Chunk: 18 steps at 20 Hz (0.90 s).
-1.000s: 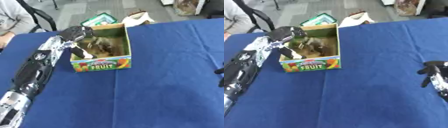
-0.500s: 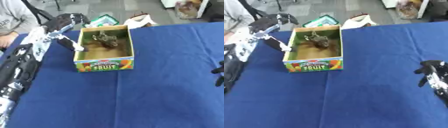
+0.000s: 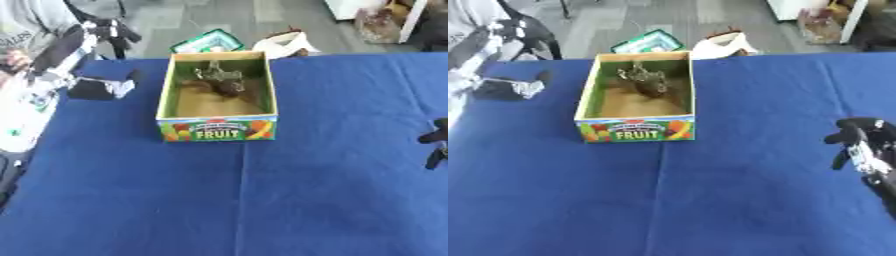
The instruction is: Pick up objects on the table and place them in the box.
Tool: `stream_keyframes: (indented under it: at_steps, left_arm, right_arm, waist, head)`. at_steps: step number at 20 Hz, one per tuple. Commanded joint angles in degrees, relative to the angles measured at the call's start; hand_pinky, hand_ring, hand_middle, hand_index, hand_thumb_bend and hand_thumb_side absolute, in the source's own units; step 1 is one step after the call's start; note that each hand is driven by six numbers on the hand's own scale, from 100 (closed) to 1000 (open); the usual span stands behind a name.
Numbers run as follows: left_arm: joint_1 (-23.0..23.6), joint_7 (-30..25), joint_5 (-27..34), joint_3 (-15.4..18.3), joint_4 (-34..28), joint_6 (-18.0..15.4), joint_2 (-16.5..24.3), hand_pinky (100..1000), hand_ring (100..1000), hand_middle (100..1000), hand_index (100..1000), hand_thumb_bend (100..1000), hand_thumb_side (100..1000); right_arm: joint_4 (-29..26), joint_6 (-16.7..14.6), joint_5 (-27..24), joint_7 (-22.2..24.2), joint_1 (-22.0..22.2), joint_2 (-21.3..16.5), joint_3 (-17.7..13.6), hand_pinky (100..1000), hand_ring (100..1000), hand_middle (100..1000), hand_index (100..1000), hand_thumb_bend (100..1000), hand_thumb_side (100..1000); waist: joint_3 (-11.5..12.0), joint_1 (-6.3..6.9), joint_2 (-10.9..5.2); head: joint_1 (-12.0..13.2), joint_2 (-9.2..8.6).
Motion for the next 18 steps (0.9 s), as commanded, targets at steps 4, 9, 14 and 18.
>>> stream_keyframes:
  at_steps: [4, 9, 14, 18]
  left_arm:
    - [7.3, 0.3, 18.2, 2.9, -10.8, 5.0, -2.5, 591, 554, 584, 756, 100, 574]
    - [11.8, -0.1, 24.9, 4.5, -14.2, 8.5, -6.5, 574, 538, 569, 747, 100, 624]
    - [14.4, -0.3, 26.5, 5.5, -14.8, 10.9, -9.3, 568, 532, 566, 748, 100, 676]
    - [15.2, -0.9, 27.0, 5.6, -14.2, 12.1, -10.5, 565, 529, 563, 749, 100, 696]
  right_arm:
    - [-0.7, 0.0, -0.3, -0.3, -0.6, -0.1, -0.5, 365, 628, 513, 691, 100, 441]
    - [-0.8, 0.0, -0.3, -0.5, -0.7, 0.0, -0.6, 366, 628, 513, 691, 100, 442]
    - [-0.9, 0.1, -0.3, -0.7, -0.7, 0.0, -0.7, 365, 628, 513, 691, 100, 443]
    - [-0.9, 0.1, -0.3, -0.5, -0.8, 0.1, -0.6, 366, 628, 513, 691, 100, 444]
  waist:
    - [0.6, -0.37, -0.56]
    - [0.9, -0.53, -0.44]
    - [1.3, -0.43, -0.26]
    - [1.7, -0.52, -0.16]
  head:
    - [-0.6, -0.24]
    - [-0.8, -0.06]
    - [-1.0, 0.24]
    - [-1.3, 0.35]
